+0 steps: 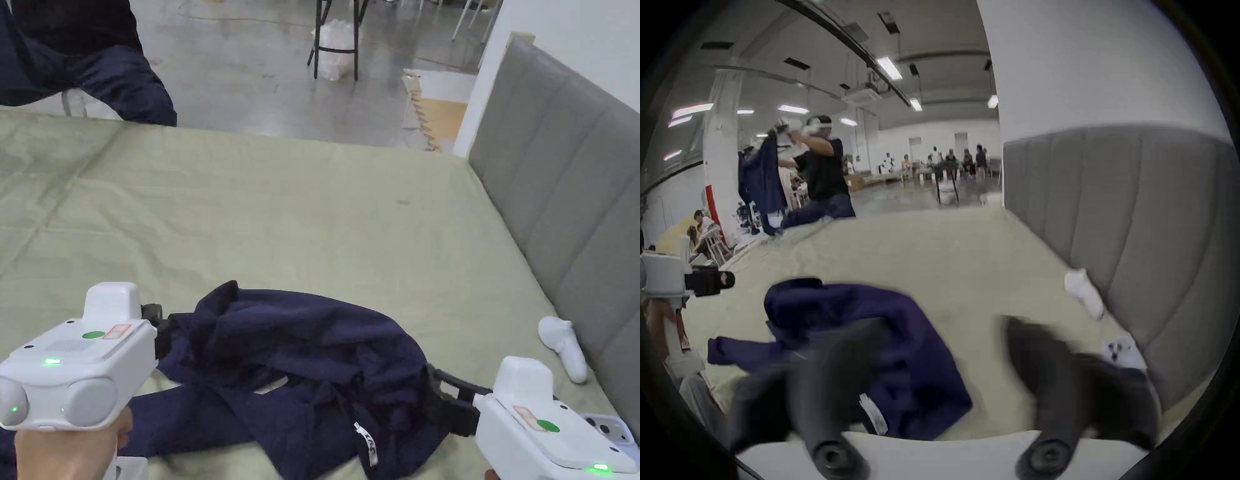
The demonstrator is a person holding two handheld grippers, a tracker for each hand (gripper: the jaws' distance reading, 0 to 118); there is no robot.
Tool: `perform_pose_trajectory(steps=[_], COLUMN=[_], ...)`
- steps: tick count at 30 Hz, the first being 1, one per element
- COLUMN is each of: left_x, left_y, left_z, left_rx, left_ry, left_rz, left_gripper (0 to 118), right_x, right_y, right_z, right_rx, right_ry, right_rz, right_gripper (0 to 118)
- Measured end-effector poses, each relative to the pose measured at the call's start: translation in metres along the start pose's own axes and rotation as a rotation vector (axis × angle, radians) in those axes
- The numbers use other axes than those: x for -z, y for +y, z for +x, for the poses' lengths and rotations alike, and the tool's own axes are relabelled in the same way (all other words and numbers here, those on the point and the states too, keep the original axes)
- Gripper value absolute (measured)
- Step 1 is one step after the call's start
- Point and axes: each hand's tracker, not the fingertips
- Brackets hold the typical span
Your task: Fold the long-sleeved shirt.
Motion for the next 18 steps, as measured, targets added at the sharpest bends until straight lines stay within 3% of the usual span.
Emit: perform_pose_trajectory(steps=[1,5,8,9,10,11,12,13,14,15,16,18], left_x=[-0.004,0.005,0.017,0.021,0.026,0.032,0.038,0.044,0.049,0.057,0.068,0.094], left_y=[-0.004,-0.016,-0.027,-0.030,-0.033,-0.034,-0.034,-0.034,-0.031,-0.028,-0.025,-0.019], left_z=[0.002,-0.005,-0.010,-0.014,-0.017,-0.020,-0.022,-0.028,-0.030,-0.032,-0.034,-0.038], left_rx=[-0.003,-0.021,-0.040,-0.040,-0.048,-0.056,-0.070,-0.086,-0.073,-0.068,-0.074,-0.060], left_ry=[-0.001,0.012,0.022,0.023,0.024,0.018,0.009,0.003,-0.004,-0.003,0.001,-0.027], left_rz=[-0.003,-0.050,-0.098,-0.115,-0.128,-0.148,-0.177,-0.197,-0.192,-0.201,-0.232,-0.320], left_gripper=[4,4,4,4,4,4,7,22,47,89,107,108], right_x=[0.003,0.035,0.062,0.070,0.077,0.083,0.085,0.083,0.082,0.080,0.080,0.084], right_y=[-0.012,-0.042,-0.049,-0.051,-0.051,-0.048,-0.047,-0.043,-0.039,-0.034,-0.030,-0.022], right_z=[0.008,0.022,0.022,0.024,0.026,0.020,0.019,0.020,0.021,0.020,0.020,0.021], right_rx=[0.029,0.001,0.003,-0.005,-0.017,-0.018,-0.011,0.005,0.012,0.016,0.013,0.018], right_ry=[-0.010,-0.074,-0.026,-0.009,0.003,0.014,0.063,0.042,0.077,0.079,0.072,0.061], right_rz=[0.005,-0.106,-0.154,-0.155,-0.175,-0.193,-0.211,-0.185,-0.174,-0.165,-0.158,-0.161], right_gripper=[118,117,110,84,36,3,2,2,2,2,2,2])
